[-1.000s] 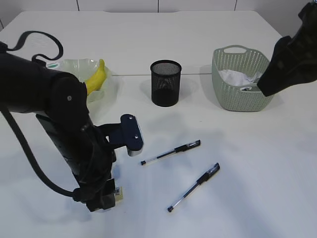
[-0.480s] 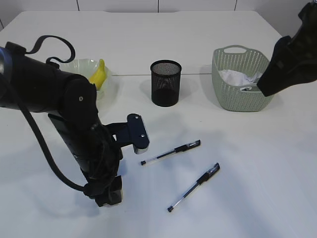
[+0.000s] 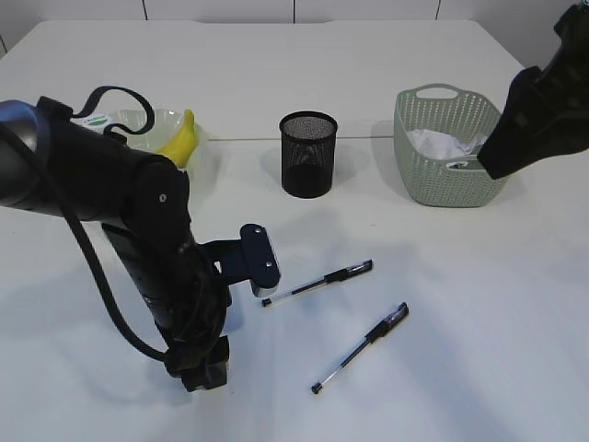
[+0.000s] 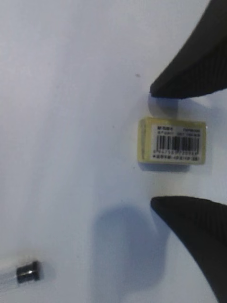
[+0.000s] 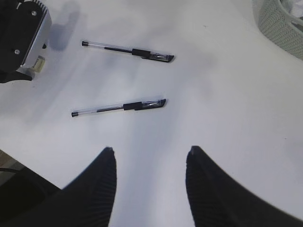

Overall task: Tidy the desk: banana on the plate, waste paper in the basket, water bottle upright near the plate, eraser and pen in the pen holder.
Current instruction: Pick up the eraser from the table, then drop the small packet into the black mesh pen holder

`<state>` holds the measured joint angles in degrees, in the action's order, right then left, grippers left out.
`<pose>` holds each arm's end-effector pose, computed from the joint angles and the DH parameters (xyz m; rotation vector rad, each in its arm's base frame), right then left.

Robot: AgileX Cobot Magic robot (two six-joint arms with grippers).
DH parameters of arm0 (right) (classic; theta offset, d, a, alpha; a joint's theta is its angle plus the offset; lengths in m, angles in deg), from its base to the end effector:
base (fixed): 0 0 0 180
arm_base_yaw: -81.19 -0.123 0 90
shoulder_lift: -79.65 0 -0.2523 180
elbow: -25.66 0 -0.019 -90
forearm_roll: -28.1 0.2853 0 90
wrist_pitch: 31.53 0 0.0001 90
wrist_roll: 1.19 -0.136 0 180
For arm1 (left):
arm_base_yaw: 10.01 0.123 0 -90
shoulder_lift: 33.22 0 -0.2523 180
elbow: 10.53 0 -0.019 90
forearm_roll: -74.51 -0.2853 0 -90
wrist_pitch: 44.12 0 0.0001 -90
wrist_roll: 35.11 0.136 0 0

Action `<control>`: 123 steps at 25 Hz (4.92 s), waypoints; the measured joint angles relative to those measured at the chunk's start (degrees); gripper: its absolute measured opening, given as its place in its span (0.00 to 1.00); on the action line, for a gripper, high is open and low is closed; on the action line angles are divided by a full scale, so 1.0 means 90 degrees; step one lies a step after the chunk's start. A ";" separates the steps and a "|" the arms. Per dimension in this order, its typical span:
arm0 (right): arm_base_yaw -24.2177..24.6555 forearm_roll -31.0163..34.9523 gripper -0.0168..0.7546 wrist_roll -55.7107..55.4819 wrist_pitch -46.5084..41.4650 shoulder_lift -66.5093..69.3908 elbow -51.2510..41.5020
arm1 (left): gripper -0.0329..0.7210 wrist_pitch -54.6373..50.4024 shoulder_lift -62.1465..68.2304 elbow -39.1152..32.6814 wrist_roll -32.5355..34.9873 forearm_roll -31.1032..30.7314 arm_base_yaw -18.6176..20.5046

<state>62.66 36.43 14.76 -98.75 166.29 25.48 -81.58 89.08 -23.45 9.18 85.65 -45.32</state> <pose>0.3056 0.1216 0.2887 -0.7630 2.5741 0.2116 0.2907 -0.2255 0.0133 1.7457 2.4393 -0.1767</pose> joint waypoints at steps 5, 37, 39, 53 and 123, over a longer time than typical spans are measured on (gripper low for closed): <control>0.0000 0.0000 0.48 0.0000 0.0000 0.0000 0.0000 | 0.63 0.0033 0.0000 0.0021 0.0013 0.0000 0.0000; 0.0000 0.0000 0.48 0.0000 -0.0010 0.0000 0.0000 | 0.31 -0.0395 0.0000 0.0073 0.0013 0.0091 0.0000; 0.0000 0.0000 0.48 0.0000 -0.0010 0.0000 0.0000 | 0.31 -0.0533 0.0000 0.0151 0.0013 0.0110 0.0000; 0.0000 0.0011 0.48 0.0000 -0.0010 0.0000 0.0000 | 0.31 -0.1563 0.0000 0.1422 0.0013 0.0582 0.0000; 0.0000 0.0244 0.48 -0.0539 -0.0165 0.0000 0.0000 | 0.31 0.4125 0.0505 0.1896 0.0041 0.1774 0.0994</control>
<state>62.66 38.63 9.91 -100.24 166.29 25.48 -44.45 93.62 -6.39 9.55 101.62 -36.37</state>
